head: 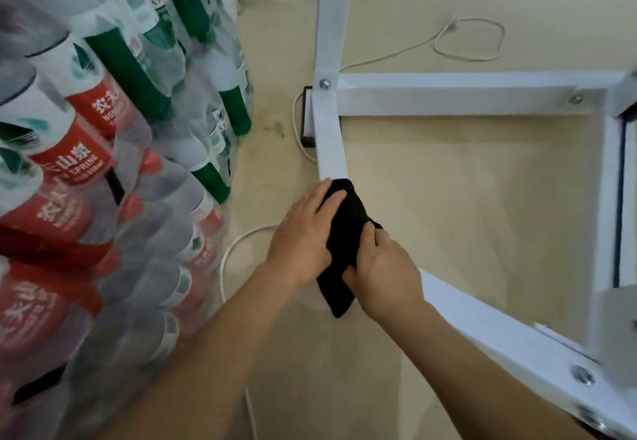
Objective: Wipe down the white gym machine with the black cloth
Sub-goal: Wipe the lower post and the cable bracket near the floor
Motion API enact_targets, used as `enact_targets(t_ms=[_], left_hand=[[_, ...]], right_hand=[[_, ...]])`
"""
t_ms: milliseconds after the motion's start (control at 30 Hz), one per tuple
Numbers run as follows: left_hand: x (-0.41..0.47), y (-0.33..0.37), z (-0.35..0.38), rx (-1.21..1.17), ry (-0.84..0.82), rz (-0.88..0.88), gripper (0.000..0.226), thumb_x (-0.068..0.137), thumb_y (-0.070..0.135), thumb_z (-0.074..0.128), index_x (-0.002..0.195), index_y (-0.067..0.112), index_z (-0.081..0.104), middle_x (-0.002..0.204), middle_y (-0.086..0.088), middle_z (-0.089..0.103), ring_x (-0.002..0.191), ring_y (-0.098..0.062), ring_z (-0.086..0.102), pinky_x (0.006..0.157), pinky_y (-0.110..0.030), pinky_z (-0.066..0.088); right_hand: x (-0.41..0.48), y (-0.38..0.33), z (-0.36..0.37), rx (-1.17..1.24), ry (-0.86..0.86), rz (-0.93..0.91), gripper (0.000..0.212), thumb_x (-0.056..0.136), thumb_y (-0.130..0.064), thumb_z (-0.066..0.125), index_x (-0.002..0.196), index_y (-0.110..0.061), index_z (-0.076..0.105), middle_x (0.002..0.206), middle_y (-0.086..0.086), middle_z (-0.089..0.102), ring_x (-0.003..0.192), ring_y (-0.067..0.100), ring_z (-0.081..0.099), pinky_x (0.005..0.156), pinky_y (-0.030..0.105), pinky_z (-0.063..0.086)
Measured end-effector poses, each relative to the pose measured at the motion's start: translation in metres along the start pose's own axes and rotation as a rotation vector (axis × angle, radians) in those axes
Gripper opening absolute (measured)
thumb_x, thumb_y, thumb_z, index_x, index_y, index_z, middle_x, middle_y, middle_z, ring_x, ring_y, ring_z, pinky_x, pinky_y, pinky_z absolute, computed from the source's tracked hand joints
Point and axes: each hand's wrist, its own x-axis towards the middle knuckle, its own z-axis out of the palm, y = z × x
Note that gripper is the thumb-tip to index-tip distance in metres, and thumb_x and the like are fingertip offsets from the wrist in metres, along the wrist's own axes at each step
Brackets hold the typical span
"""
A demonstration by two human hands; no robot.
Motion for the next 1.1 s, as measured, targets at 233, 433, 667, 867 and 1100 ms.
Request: enact_targets(t_ms=[233, 433, 667, 867, 1100], left_hand=[[0.006, 0.040, 0.039, -0.889, 0.068, -0.694, 0.080, 0.072, 0.058, 0.052, 0.140, 0.023, 0.030, 0.126, 0.001, 0.059, 0.114, -0.019, 0.059, 0.099, -0.042, 0.049], [0.085, 0.007, 0.031, -0.743, 0.062, -0.755, 0.061, 0.092, 0.040, 0.056, 0.133, 0.001, 0.037, 0.126, -0.014, 0.058, 0.113, -0.033, 0.058, 0.094, -0.040, 0.048], [0.203, -0.023, 0.014, -0.351, -0.020, -0.802, 0.076, 0.084, 0.035, 0.066, 0.137, -0.003, 0.027, 0.127, -0.014, 0.056, 0.109, -0.034, 0.060, 0.073, -0.035, 0.043], [0.254, -0.038, 0.002, -0.294, 0.012, -0.815, 0.071, 0.087, 0.032, 0.064, 0.137, -0.004, 0.027, 0.126, -0.012, 0.058, 0.110, -0.032, 0.060, 0.071, -0.034, 0.040], [0.164, -0.009, 0.018, -0.252, 0.037, -0.664, 0.090, 0.088, 0.036, 0.060, 0.152, 0.002, 0.007, 0.142, -0.018, 0.044, 0.122, -0.041, 0.051, 0.090, -0.044, 0.045]], right_hand=[[0.022, 0.023, 0.006, 0.343, -0.054, -0.122, 0.058, 0.084, -0.039, 0.057, 0.136, -0.017, 0.041, 0.124, -0.001, 0.056, 0.105, 0.019, 0.058, 0.075, 0.030, 0.046], [0.022, 0.045, -0.010, 0.311, -0.338, -0.118, 0.119, 0.076, -0.071, 0.062, 0.148, -0.039, -0.028, 0.162, -0.016, 0.016, 0.136, 0.012, 0.041, 0.097, 0.031, 0.045], [0.027, 0.012, -0.004, 0.040, -0.138, 0.063, 0.042, 0.081, -0.067, 0.042, 0.097, -0.030, 0.035, 0.081, -0.007, 0.057, 0.070, 0.016, 0.057, 0.059, 0.032, 0.041], [0.028, 0.010, -0.007, 0.024, -0.119, 0.064, 0.043, 0.081, -0.070, 0.039, 0.090, -0.029, 0.029, 0.078, -0.005, 0.052, 0.079, 0.020, 0.064, 0.061, 0.035, 0.035], [0.025, 0.018, 0.005, 0.280, 0.290, -0.024, 0.039, 0.087, -0.058, 0.046, 0.105, -0.024, 0.049, 0.106, -0.008, 0.053, 0.087, 0.014, 0.057, 0.065, 0.027, 0.045]])
